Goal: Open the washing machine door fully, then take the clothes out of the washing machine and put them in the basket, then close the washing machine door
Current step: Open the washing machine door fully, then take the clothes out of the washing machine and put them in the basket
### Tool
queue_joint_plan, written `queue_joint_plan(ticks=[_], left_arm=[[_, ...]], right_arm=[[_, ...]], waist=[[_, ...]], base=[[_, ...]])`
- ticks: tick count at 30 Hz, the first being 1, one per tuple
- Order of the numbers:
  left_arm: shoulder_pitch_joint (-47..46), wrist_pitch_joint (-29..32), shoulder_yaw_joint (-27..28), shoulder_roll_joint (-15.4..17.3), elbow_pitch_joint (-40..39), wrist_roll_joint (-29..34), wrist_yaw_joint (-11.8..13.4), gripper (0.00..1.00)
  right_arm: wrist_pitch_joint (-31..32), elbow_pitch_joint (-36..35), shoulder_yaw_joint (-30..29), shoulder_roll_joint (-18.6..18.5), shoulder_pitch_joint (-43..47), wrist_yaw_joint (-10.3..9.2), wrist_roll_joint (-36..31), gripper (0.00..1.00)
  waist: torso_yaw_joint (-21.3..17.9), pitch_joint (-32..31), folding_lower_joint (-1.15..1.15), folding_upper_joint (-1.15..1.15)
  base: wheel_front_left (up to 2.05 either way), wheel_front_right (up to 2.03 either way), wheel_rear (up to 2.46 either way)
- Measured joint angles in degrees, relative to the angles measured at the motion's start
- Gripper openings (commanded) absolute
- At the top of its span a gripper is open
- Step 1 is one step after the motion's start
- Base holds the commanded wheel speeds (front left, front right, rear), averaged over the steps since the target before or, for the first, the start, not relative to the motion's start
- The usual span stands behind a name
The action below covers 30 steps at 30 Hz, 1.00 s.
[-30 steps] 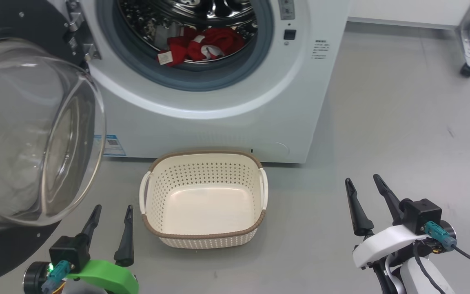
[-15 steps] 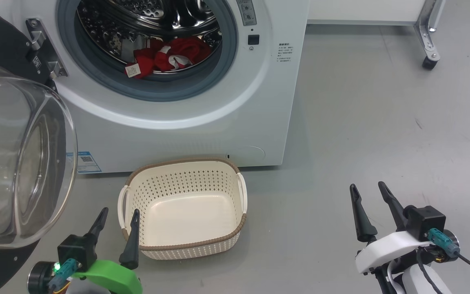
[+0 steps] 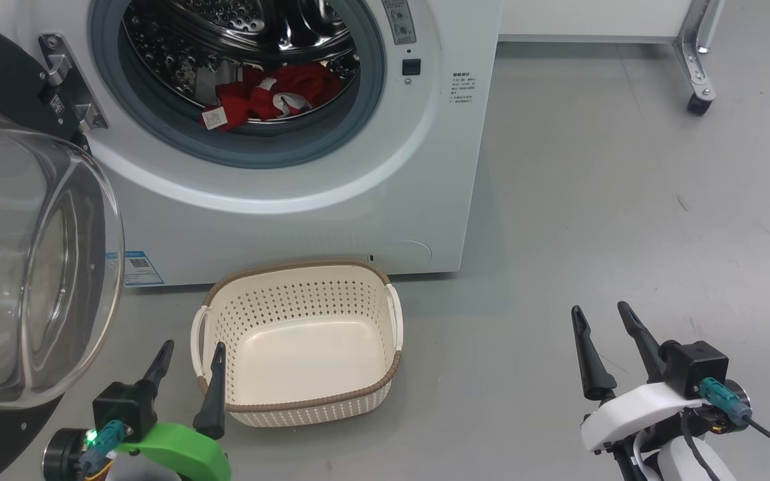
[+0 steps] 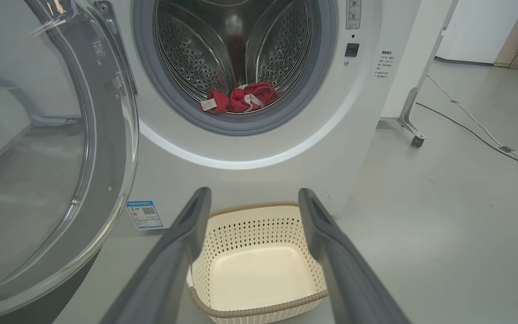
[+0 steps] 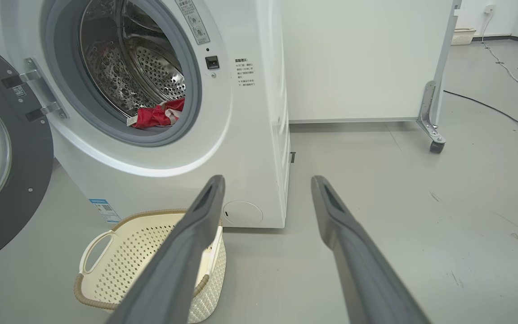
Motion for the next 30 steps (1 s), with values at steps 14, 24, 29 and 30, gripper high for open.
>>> queue_joint_plan(ticks=[14, 24, 29, 30], left_arm=[[0.05, 0.67, 0.11, -0.02, -0.73, 0.00, 0.51, 1.00], [0.11, 0.67, 0.15, 0.00, -1.51, 0.00, 0.53, 1.00], [1.04, 0.74, 0.20, 0.00, -1.54, 0.00, 0.58, 1.00], [1.18, 0.75, 0.20, 0.00, -1.54, 0.00, 0.59, 1.00]], right_arm=[[0.00, -0.20, 0.14, 0.00, 0.01, -0.02, 0.00, 1.00], [0.00, -0.34, 0.31, 0.01, 0.09, -0.04, 0.00, 1.00], [-0.01, -0.34, 0.42, 0.01, 0.21, -0.04, 0.01, 1.00], [0.00, -0.34, 0.43, 0.01, 0.23, -0.04, 0.01, 1.00]], waist=[[-0.04, -0.52, 0.00, 0.00], [-0.20, -0.73, 0.00, 0.00], [-0.29, -0.80, 0.00, 0.00], [-0.30, -0.81, 0.00, 0.00]], base=[[0.02, -0.02, 0.00], [0.35, -0.35, 0.00], [0.66, -0.66, 0.00], [0.83, -0.83, 0.00]])
